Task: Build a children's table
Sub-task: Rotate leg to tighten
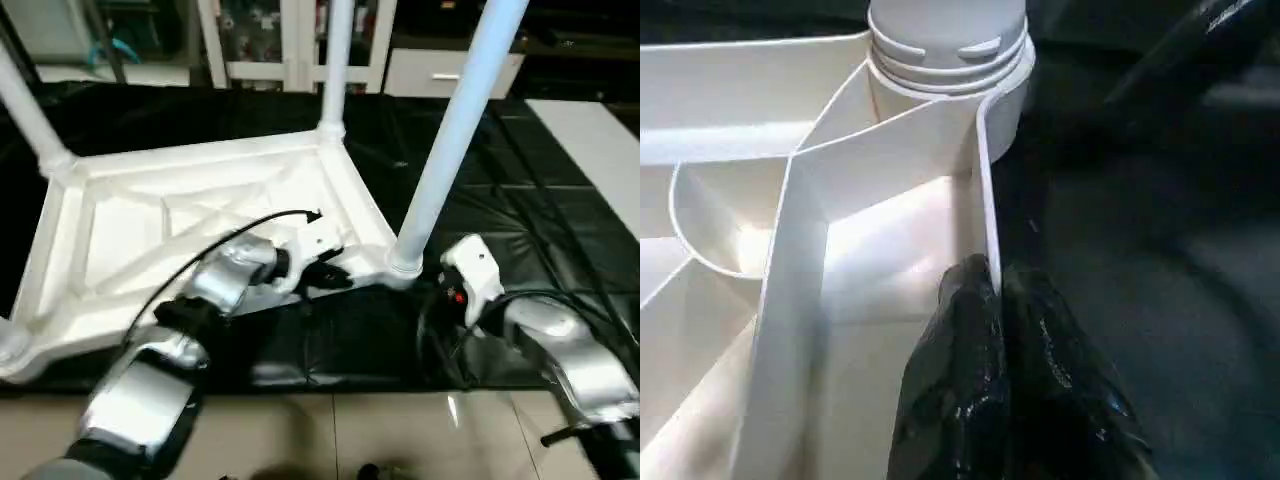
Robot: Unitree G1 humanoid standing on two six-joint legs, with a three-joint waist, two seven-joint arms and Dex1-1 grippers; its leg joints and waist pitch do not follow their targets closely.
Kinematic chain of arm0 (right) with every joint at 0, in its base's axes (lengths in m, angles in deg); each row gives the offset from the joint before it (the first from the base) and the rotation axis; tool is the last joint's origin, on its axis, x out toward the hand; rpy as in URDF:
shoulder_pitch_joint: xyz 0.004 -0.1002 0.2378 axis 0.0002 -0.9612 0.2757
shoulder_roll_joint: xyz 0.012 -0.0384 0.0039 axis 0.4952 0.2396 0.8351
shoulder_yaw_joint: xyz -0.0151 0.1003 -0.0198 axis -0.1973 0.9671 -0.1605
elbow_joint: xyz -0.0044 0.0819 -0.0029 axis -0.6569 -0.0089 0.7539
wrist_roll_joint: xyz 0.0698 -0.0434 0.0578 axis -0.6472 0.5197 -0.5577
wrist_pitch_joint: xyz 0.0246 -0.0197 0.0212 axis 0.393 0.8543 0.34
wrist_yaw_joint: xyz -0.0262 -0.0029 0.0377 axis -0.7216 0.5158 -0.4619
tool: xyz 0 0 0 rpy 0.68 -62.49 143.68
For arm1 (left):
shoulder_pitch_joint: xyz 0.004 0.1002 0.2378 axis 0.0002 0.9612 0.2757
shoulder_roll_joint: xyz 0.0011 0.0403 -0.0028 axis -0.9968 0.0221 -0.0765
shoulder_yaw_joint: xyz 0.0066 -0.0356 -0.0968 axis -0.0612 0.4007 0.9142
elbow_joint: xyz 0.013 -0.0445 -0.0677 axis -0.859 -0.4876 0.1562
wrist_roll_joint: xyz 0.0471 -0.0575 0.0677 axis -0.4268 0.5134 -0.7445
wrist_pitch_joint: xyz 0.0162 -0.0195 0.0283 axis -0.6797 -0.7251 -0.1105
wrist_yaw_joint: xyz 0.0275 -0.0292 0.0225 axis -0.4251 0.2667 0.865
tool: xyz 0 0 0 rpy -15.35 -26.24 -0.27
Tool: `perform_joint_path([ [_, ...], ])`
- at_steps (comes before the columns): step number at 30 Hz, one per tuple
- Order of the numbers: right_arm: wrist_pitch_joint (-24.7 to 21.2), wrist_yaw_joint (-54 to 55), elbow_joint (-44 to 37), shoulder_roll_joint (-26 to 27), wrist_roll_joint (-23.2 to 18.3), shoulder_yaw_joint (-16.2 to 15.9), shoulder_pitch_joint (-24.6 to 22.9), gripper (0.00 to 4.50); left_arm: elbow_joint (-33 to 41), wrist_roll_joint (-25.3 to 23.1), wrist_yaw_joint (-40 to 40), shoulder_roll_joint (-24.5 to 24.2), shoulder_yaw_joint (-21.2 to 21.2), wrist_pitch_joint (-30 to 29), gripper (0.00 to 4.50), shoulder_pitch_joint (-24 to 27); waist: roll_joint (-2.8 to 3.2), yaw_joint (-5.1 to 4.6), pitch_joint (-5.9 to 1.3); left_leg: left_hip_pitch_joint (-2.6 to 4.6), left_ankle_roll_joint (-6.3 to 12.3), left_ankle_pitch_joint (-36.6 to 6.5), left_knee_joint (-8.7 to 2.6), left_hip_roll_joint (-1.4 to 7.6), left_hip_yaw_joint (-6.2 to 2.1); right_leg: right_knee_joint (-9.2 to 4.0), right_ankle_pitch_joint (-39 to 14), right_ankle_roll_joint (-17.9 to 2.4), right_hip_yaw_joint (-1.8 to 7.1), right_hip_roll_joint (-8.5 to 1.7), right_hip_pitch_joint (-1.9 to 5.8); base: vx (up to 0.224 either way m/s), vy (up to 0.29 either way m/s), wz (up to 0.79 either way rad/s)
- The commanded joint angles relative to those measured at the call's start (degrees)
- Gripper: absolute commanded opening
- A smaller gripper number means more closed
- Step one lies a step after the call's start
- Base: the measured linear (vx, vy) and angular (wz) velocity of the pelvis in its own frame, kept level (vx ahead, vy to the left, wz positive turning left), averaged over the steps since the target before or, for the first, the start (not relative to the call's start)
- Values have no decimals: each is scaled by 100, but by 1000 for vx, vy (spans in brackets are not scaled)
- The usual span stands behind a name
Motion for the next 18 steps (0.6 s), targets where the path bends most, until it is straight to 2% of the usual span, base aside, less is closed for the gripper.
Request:
perform_joint_path([
  [1,-153,-451,-321,-249,-40,-224,-116,401,139,-139,-1133,-88,-731,-163,0,426,-44,35,-398,-16,834,-421,-294,81,65,-166,-296,-1707,257,-157,404,0,0,0],
  [3,-185,-621,-453,-381,-87,-252,-179,401,247,-124,-1183,-125,-748,-156,0,472,-22,82,-387,28,868,-406,-292,89,81,-160,-238,-1793,266,-159,390,0,0,0],
  [5,-228,-696,-577,-457,-126,-234,-228,401,169,-171,-956,-72,-673,-31,0,450,-19,156,-372,58,806,-574,-306,100,92,-188,-527,-1750,270,-163,378,0,0,0],
  [6,-264,-734,-664,-504,-142,-217,-267,401,57,-208,-677,6,-587,77,0,407,-71,184,-358,76,703,-770,-322,105,99,-219,-817,-1681,274,-158,370,0,0,0],
  [7,-294,-758,-731,-539,-151,-205,-299,401,-33,-223,-460,77,-510,153,0,367,-45,224,-326,107,571,-1039,-347,114,93,-263,-1171,-1581,278,-151,349,0,0,0],
  [8,-328,-781,-803,-575,-159,-192,-337,401,-72,-228,-273,140,-442,263,0,340,-80,225,-300,114,509,-1228,-362,115,101,-298,-1425,-1495,282,-146,336,0,0,0],
  [9,-351,-794,-842,-595,-162,-186,-357,401,-76,-225,-185,171,-405,321,0,327,-78,240,-284,139,387,-1531,-388,116,90,-348,-1989,-1291,288,-152,318,0,0,0],
  [10,-389,-801,-935,-623,-194,-160,-419,401,-164,-235,173,276,-305,502,0,247,-103,253,-294,175,295,-1650,-384,109,94,-390,-2302,-1120,324,-140,285,0,0,0],
  [12,-451,-797,-1088,-663,-237,-127,-532,401,-312,-300,886,427,-164,849,0,100,-105,270,-296,233,300,-1683,-372,108,137,-389,-2129,-1113,380,-91,219,-9,11,10],
  [13,-480,-787,-1177,-681,-246,-109,-616,401,-378,-245,1233,536,-16,957,0,7,-115,280,-303,237,314,-1672,-361,102,163,-376,-2036,-1131,413,-76,205,-33,26,22],
  [15,-492,-781,-1231,-694,-246,-98,-675,401,-389,-172,1349,600,84,984,0,-41,-134,269,-311,161,369,-1571,-371,98,162,-353,-1985,-1078,445,-66,234,-16,13,11],
  [16,-523,-773,-1281,-705,-243,-78,-728,401,-345,-58,1287,638,169,863,0,-76,-64,248,-308,73,357,-1528,-398,94,121,-324,-1996,-996,441,-86,292,0,0,0],
  [18,-553,-763,-1331,-733,-232,-55,-795,404,-245,36,1139,649,209,674,55,-74,-93,204,-322,29,332,-1584,-396,92,91,-314,-2024,-854,430,-93,306,0,0,0],
])
